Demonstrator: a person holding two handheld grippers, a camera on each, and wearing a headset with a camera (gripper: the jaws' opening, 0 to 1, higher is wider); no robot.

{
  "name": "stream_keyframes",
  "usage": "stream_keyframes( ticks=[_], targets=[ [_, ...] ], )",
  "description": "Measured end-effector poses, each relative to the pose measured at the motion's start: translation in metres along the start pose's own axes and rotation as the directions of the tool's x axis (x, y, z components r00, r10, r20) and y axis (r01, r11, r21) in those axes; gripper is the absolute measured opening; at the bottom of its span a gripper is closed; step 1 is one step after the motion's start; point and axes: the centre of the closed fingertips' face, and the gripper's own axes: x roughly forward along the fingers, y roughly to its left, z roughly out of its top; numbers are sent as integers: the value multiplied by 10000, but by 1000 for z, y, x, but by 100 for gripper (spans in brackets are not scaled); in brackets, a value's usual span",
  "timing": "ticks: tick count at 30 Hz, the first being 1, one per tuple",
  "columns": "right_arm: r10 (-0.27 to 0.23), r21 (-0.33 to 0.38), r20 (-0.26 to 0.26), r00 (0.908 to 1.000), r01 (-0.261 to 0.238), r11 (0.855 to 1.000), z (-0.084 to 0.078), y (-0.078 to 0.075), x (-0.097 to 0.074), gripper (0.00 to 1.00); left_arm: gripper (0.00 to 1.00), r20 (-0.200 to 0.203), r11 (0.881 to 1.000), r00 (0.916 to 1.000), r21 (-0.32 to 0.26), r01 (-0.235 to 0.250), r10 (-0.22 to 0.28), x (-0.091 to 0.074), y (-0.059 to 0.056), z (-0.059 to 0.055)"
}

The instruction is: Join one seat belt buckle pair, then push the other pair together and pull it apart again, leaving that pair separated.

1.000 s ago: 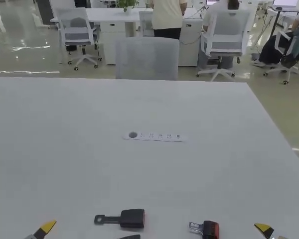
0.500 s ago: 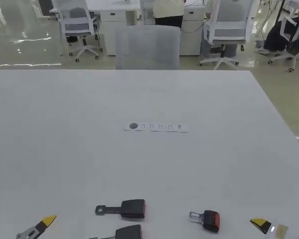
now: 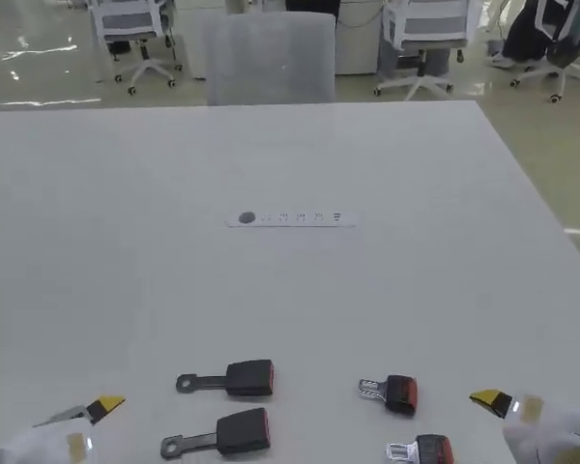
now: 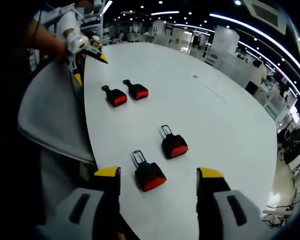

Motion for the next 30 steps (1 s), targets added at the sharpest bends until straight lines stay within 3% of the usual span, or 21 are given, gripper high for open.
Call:
stream_keyframes(
  ticks=[3, 6, 11, 14, 17, 21, 24, 30],
  targets=[
    [336, -369, -192, 9992, -343, 9987, -3, 4, 5, 60, 90, -326, 9996, 9993, -213, 172, -179, 12, 2, 5],
    [646, -674, -291, 9975, -665, 9955, -6, 6, 10, 54, 81, -432, 9987, 9980, -232, 459, -468, 24, 2, 9],
    [1124, -970, -640, 9916, -1183, 9882, -12, 9, 21, 50, 71, -765, 9937, 9916, -488, 1012, -1047, 43, -6, 18],
    [1484, -1243, -949, 9844, -1596, 9793, -17, 14, 26, 45, 66, -718, 9888, 9874, -598, 1368, -1410, 53, -14, 25],
    [1721, -1513, -1235, 9773, -1899, 9701, -22, 16, 34, 44, 64, -1171, 9794, 9727, 20, 2019, -2003, 67, -26, 26],
    [1946, -1708, -1485, 9696, -2190, 9607, -27, 18, 40, 41, 61, -1116, 9770, 9710, 46, 2133, -2115, 79, -28, 37],
    [2098, -1720, -1660, 9636, -2377, 9560, -32, 18, 43, 40, 57, -1354, 9671, 9590, 182, 2538, -2491, 85, -35, 40],
    [2197, -1906, -1948, 9559, -2566, 9475, -41, 15, 46, 38, 53, -1523, 9650, 9555, 334, 2603, -2525, 97, -30, 43]
  ],
)
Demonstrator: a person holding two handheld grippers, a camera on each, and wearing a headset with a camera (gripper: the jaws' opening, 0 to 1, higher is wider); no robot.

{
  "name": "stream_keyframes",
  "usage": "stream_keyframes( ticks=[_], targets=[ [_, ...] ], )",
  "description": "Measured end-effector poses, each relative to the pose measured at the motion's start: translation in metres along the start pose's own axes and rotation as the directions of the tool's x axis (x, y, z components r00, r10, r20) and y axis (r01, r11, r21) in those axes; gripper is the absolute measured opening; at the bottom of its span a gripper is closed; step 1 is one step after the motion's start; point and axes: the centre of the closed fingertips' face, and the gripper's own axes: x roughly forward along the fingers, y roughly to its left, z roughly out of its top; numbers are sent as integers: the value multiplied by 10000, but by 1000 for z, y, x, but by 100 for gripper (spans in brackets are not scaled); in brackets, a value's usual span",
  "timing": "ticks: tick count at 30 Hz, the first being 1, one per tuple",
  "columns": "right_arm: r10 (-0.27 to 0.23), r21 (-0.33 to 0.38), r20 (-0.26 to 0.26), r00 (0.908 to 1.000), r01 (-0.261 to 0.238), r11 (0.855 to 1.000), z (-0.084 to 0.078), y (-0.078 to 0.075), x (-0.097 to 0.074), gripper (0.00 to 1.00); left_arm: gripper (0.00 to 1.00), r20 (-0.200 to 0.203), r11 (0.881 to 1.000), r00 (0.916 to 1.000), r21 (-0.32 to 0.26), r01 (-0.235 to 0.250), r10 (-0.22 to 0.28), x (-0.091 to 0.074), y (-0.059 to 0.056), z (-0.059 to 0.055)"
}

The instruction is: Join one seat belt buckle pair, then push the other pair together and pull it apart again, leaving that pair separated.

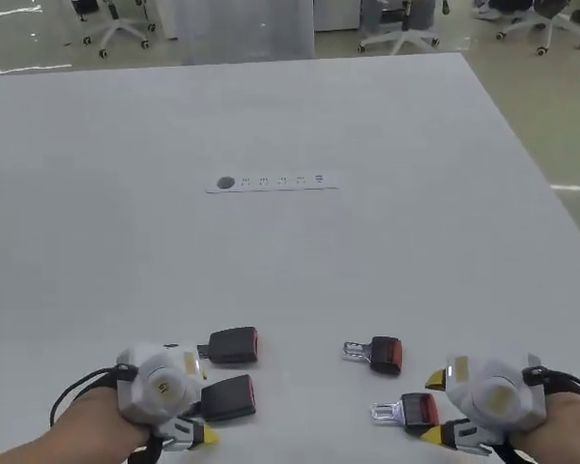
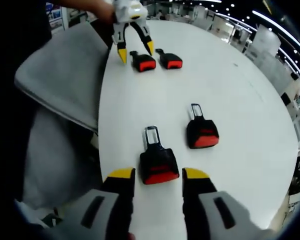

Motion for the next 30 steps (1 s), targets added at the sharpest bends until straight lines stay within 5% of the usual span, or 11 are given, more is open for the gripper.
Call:
stream_keyframes(
  ticks=[8, 14, 25, 30],
  targets=[
    [355, -255, -169, 9992, -359, 9990, -5, 0, 6, 36, 47, -281, 9965, 9988, 725, 428, -408, 6, 2, 4],
    [556, -405, -232, 9982, -565, 9976, -5, -2, 12, 34, 39, -822, 9819, 9923, 1581, 1045, -924, 10, -5, 3],
    [1055, 342, -210, 9942, -1048, 9939, -10, -4, 20, 33, 34, -911, 9701, 9894, 2048, 1301, -1134, 10, -5, 5],
    [1090, 55, -296, 9936, -1089, 9940, -9, -1, 20, 34, 34, -1025, 9649, 9873, 2210, 1416, -1215, 11, -6, 5]
  ],
)
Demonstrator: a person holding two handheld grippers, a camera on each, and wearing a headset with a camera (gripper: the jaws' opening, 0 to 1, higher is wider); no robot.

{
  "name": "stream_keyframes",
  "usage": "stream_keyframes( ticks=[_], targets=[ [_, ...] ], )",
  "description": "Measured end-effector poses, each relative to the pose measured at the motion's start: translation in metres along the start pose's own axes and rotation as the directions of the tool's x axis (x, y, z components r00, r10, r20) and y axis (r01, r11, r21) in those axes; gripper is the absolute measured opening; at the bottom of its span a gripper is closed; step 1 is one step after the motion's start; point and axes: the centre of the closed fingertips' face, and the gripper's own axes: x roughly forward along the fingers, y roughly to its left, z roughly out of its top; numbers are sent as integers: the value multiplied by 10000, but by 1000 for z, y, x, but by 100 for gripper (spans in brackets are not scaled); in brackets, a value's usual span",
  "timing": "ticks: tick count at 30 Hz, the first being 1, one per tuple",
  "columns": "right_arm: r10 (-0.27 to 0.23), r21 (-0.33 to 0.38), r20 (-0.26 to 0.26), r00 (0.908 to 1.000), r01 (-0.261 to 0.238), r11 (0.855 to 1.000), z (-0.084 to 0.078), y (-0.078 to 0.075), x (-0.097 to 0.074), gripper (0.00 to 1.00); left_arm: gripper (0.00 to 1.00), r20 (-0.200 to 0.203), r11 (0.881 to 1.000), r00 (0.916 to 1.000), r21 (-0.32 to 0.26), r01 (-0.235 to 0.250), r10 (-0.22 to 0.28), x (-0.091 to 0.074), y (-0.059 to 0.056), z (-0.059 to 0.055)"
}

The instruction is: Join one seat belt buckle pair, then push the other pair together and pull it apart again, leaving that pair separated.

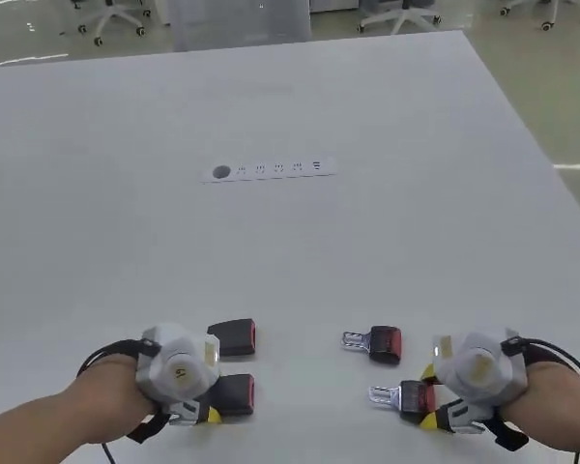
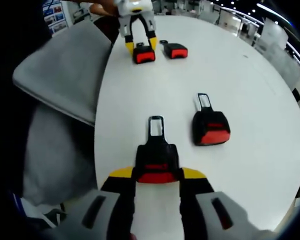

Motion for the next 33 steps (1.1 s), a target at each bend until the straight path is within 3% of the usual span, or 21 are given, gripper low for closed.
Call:
stream_keyframes(
  ticks=[5, 10, 15, 33],
  targets=[
    [-43, -289, -62, 10000, 42, 9996, 0, 0, 2, 34, 34, -104, 10000, 9999, -47, 61, -61, 0, 0, 0],
    [-56, -94, -92, 9999, 56, 9999, 1, -1, 2, 34, 34, -205, 9999, 9998, -110, 75, -77, 1, 0, 0],
    [-82, -122, 63, 9999, 83, 9999, 11, -1, 6, 34, 34, -244, 9999, 9996, 10, 119, -119, 1, 0, 0],
    [-111, -455, 1004, 9949, 157, 9988, 74, 8, 37, 34, 34, -524, 9997, 9985, 177, 187, -178, 2, 0, 0]
  ],
)
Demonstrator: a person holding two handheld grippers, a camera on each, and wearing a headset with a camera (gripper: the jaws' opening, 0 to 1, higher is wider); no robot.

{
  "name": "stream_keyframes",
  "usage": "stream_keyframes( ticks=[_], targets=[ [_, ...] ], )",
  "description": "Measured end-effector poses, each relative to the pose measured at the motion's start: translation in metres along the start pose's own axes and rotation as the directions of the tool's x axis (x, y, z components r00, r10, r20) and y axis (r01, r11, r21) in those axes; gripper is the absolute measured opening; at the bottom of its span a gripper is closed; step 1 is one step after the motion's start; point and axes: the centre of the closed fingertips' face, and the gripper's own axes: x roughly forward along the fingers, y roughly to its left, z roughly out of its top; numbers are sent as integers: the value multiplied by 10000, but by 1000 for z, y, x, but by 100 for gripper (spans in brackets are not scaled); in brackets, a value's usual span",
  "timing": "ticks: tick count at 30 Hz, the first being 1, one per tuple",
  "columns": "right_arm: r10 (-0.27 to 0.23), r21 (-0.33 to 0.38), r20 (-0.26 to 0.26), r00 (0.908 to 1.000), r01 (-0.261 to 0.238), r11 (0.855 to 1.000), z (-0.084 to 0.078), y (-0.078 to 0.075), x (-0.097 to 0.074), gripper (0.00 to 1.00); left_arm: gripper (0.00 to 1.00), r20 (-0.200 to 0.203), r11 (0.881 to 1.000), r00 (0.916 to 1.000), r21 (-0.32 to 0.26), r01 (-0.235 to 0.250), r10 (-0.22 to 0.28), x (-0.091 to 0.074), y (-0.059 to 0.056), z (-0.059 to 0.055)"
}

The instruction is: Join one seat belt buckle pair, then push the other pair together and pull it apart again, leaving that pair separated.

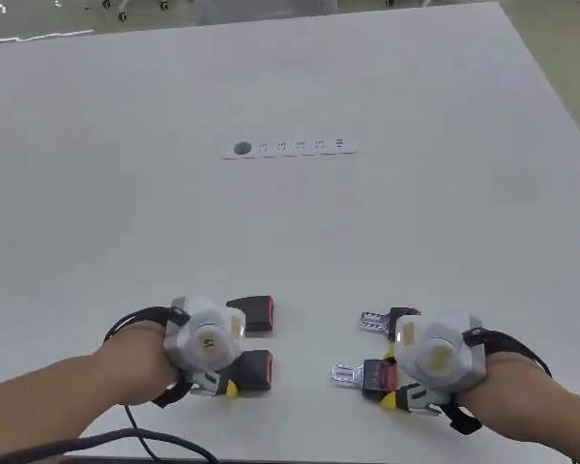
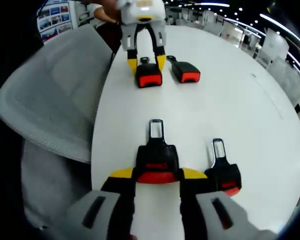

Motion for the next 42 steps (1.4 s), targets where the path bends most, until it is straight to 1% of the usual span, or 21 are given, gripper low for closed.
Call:
stream_keyframes(
  ticks=[3, 12, 18, 22, 27, 31, 42],
  targets=[
    [11, -130, 102, 9999, -10, 9999, 13, 1, 8, 34, 34, -93, 10000, 10000, 20, -1, 2, 0, 0, 0],
    [131, -409, 293, 9995, -119, 9991, 45, 5, 29, 34, 33, -145, 10000, 9999, -42, -47, 46, 1, 0, 0],
    [199, -567, 202, 9996, -187, 9982, 60, 5, 40, 34, 33, -119, 10000, 9999, 5, -34, 34, 1, 0, 0],
    [225, -669, 135, 9997, -216, 9975, 68, 5, 44, 34, 33, -68, 10000, 10000, 26, -22, 22, 1, 0, 0],
    [248, -661, 38, 9997, -245, 9975, 69, 4, 44, 34, 33, -50, 10000, 10000, 85, 13, -13, 1, -1, 0],
    [240, -861, -15, 9997, -240, 9960, 69, 4, 44, 34, 33, -45, 9999, 10000, 135, 34, -33, 1, 0, 0],
    [200, -1037, 36, 9998, -195, 9944, 71, 1, 44, 34, 34, -42, 9998, 10000, 169, 61, -60, 1, 0, -1]
  ],
)
